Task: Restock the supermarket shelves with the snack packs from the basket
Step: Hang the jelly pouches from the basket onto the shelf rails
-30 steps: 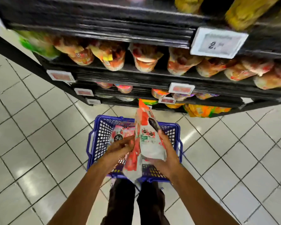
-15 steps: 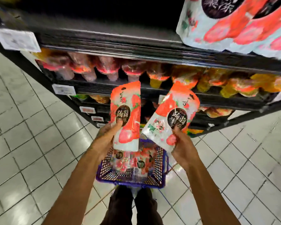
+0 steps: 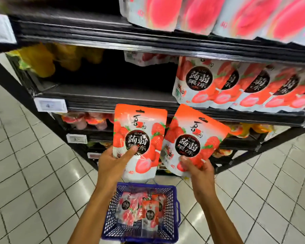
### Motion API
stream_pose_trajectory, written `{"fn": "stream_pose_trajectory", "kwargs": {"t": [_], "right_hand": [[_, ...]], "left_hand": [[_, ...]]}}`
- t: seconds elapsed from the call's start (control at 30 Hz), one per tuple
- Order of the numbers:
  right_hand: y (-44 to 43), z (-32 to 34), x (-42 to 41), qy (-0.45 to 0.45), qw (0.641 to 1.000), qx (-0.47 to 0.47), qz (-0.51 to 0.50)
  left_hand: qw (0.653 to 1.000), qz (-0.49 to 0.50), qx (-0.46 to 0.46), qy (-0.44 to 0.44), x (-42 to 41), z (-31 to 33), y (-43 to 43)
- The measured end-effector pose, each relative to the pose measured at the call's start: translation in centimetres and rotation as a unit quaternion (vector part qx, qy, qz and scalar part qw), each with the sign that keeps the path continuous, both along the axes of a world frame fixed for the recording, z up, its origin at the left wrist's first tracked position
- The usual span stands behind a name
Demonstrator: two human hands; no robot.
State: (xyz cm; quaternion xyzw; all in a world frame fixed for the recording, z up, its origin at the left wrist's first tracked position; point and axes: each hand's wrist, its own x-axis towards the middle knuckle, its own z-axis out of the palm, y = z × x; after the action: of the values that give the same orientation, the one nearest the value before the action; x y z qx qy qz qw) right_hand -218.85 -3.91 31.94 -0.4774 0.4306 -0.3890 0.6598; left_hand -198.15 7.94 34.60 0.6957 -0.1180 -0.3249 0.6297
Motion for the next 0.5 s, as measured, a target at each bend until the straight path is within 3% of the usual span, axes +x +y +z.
{"fn": "stream_pose_trajectory", "kwargs": {"t": [0.27,0.5], "right_hand": [[-2.4,5.6,2.1,0.071,0.984,-0.162,-0.010],[-4.6,9.9,6.1,0.054,0.976,-0.210,-0.008]], "left_hand": [[1.000,0.021,-0.022,-0.001,0.3,2.2,-0.5],[0.999,0.024,-0.036,-0.001,0.7,3.4,0.0]]}}
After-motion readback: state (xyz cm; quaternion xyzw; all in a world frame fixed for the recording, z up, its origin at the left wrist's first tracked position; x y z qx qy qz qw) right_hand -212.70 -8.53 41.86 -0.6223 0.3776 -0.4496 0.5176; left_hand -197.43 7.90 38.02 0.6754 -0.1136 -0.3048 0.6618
